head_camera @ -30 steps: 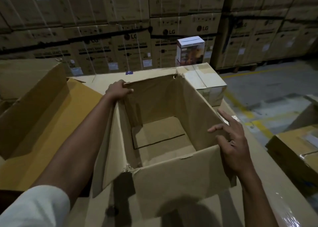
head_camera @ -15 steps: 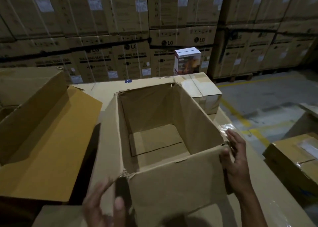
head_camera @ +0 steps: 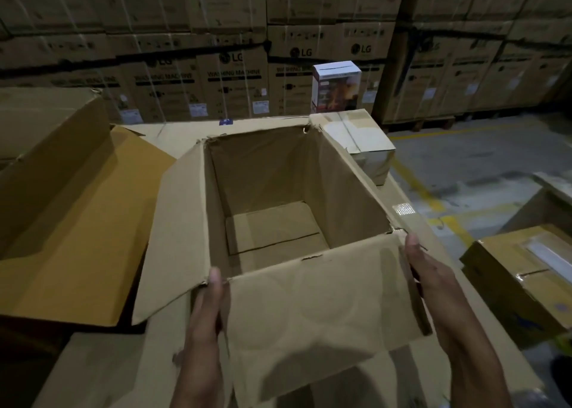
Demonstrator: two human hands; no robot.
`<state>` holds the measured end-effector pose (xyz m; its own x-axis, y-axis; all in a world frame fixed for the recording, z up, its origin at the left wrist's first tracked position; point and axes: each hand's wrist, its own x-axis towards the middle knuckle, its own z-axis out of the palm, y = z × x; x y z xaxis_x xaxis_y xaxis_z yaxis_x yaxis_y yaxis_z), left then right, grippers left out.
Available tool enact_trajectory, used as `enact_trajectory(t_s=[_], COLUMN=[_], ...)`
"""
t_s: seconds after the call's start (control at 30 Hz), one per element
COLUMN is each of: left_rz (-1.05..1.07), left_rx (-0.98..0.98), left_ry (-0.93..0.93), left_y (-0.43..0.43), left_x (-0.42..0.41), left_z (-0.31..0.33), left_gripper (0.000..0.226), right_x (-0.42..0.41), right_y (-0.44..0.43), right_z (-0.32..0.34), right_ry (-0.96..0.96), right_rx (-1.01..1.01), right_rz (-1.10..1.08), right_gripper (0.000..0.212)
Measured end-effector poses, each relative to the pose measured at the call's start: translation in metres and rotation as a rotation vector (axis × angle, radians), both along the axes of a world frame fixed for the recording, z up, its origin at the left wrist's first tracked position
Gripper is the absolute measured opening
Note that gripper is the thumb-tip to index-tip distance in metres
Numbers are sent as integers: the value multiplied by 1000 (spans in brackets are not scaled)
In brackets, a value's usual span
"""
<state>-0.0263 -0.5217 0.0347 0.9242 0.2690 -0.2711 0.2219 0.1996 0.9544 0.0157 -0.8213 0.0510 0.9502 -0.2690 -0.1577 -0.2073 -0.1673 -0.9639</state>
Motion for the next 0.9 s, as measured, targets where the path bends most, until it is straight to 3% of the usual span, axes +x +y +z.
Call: enact_trajectory(t_s=[0.1,0.2,0.33,0.4,0.5,0.67,0.9], left_rz=[24,50,150,150,140,146,160], left_rx=[-272,-189,-119,-107,-116,-82,-92], left_ry=[64,124,105,85,83,68,-1], left_y=[-3,-12,-20,-25,-31,-41,-21], left_x=[18,29,37,34,25,3,-26], left_z=[9,7,14,19,25,27,39], left_gripper=[98,93,46,31,40,58,45], right_x=[10,21,38,43,39,23,-13], right_y=[0,9,8,6,4,0,22], right_z=[4,8,2,-1,-3,-5,-3], right_ry=[37,67,54,37,13,-102,-242], right_rx=[24,40,132,128,101,-11,-35], right_rz=[15,44,104,94,98,89,25], right_gripper=[66,46,66,64,47,35,34])
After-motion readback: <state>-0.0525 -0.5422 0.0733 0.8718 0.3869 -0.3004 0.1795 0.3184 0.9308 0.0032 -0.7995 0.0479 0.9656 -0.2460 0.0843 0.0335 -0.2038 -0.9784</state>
